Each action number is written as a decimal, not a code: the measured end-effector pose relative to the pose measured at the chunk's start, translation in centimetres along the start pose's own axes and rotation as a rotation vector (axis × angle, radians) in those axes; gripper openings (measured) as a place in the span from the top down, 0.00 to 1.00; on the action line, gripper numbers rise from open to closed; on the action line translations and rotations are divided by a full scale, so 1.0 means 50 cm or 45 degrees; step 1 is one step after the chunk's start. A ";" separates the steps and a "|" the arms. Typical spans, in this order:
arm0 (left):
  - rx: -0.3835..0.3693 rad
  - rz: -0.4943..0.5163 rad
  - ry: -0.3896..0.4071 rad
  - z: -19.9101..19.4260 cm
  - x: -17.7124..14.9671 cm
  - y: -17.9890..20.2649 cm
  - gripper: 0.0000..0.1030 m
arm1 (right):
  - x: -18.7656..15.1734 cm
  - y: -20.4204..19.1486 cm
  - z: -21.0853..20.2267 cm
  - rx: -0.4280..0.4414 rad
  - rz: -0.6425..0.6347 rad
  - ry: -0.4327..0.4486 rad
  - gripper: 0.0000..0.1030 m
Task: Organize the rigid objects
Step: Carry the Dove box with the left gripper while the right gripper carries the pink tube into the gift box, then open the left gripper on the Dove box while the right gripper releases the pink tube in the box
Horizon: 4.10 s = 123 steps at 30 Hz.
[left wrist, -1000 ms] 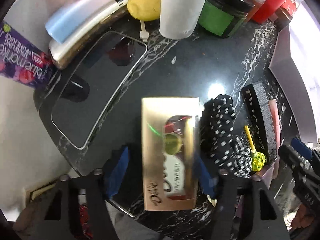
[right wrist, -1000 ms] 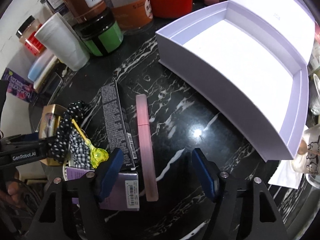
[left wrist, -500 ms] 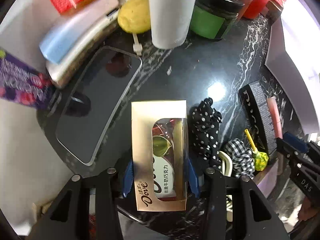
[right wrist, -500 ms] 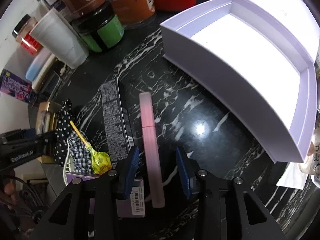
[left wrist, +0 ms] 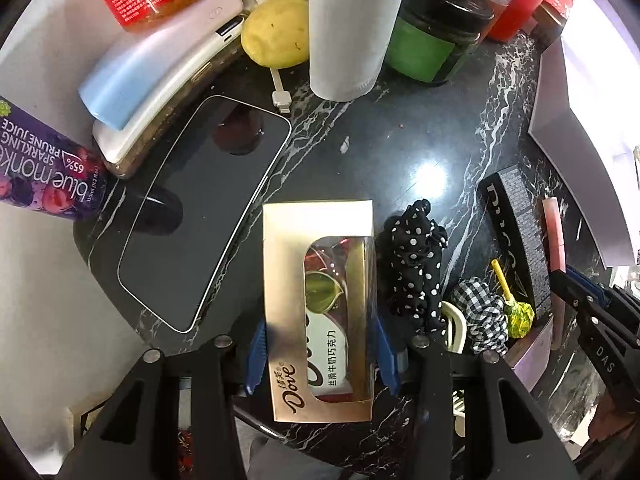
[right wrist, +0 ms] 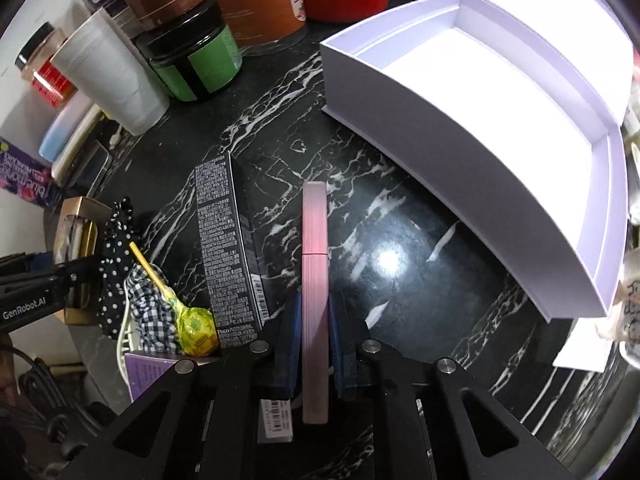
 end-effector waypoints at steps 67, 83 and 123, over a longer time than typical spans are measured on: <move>-0.253 0.672 0.301 -0.222 0.188 0.516 0.56 | 0.032 0.309 -0.307 -0.013 0.458 0.456 0.87; -0.242 0.751 0.207 -0.125 0.245 0.612 0.56 | 0.101 0.408 -0.225 -0.041 0.541 0.441 0.87; -0.189 0.713 0.197 -0.129 0.255 0.632 0.24 | 0.112 0.434 -0.223 -0.233 0.449 0.358 0.69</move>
Point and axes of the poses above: each gripper's, at about its wrist camera, not at the fingertips, and z roughly the way its jaws point, y to its right, x to its top, the point moved 7 cm from there along z, roughly the way its jaws point, and after that the axes turned 4 degrees about -z, right-handed, at the moved point
